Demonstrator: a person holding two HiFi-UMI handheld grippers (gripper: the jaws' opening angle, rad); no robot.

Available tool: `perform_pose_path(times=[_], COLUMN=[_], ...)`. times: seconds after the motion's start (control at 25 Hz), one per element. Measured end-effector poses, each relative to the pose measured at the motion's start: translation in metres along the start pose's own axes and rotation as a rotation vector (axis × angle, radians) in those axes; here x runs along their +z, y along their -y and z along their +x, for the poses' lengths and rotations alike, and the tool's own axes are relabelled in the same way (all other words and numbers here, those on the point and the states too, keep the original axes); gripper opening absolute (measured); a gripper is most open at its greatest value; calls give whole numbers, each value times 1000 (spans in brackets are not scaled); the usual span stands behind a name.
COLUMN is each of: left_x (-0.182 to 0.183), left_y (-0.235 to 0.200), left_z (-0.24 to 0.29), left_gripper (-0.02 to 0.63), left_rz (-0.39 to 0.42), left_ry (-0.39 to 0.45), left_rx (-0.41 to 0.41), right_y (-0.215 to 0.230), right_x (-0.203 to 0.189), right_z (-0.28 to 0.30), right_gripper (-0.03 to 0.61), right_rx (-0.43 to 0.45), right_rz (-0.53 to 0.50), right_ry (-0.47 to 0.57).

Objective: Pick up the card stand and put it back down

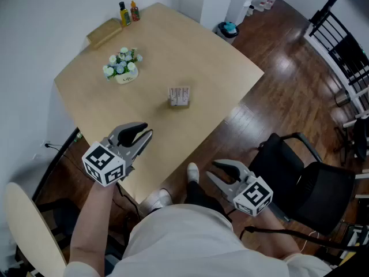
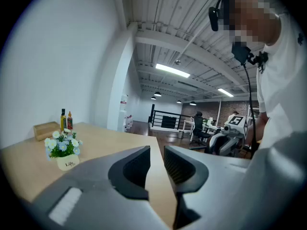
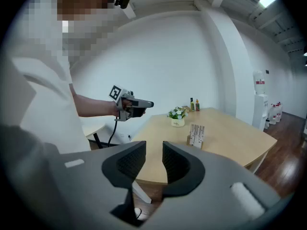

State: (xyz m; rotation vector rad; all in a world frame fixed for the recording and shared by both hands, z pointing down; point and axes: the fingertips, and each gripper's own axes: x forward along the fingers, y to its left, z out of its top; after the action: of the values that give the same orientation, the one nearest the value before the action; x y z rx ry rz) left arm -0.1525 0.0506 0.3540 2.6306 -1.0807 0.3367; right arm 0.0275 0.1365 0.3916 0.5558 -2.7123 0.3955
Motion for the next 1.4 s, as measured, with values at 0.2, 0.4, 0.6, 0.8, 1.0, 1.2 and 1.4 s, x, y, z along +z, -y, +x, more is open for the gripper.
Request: perform_pose_path(times=[0.2,0.4,0.6,0.8,1.0,1.2,1.4], left_x=[0,-11,-26,-45,-58,-67,-66], left_y=[-66,-110,-142,-154,-152,-153,-153], left_z=[69,127,166,191,208,216,217], left_gripper=[97,113,143,155,155,114,80], left_rz=[-20,-19,-18,-8,-7,-12,-17], left_ry=[-53,-124,-170,-235,-267,-279,-265], left_rx=[19,-2,-43,-98,-153,-174,-183], right_y=[52,87,109,126,136,143,147], right_x=[6,-2,-13,-22,-24,-27,-29], right_z=[5,3,-2,-5,-2,2,4], right_gripper=[114,114,114,114,114,114,114], right_rx=[15,19,23,22,25,29,27], right_rz=[-4,33,66,90,100,110,116], right_ry=[-11,-47,-86,-120,-136,-150,-162])
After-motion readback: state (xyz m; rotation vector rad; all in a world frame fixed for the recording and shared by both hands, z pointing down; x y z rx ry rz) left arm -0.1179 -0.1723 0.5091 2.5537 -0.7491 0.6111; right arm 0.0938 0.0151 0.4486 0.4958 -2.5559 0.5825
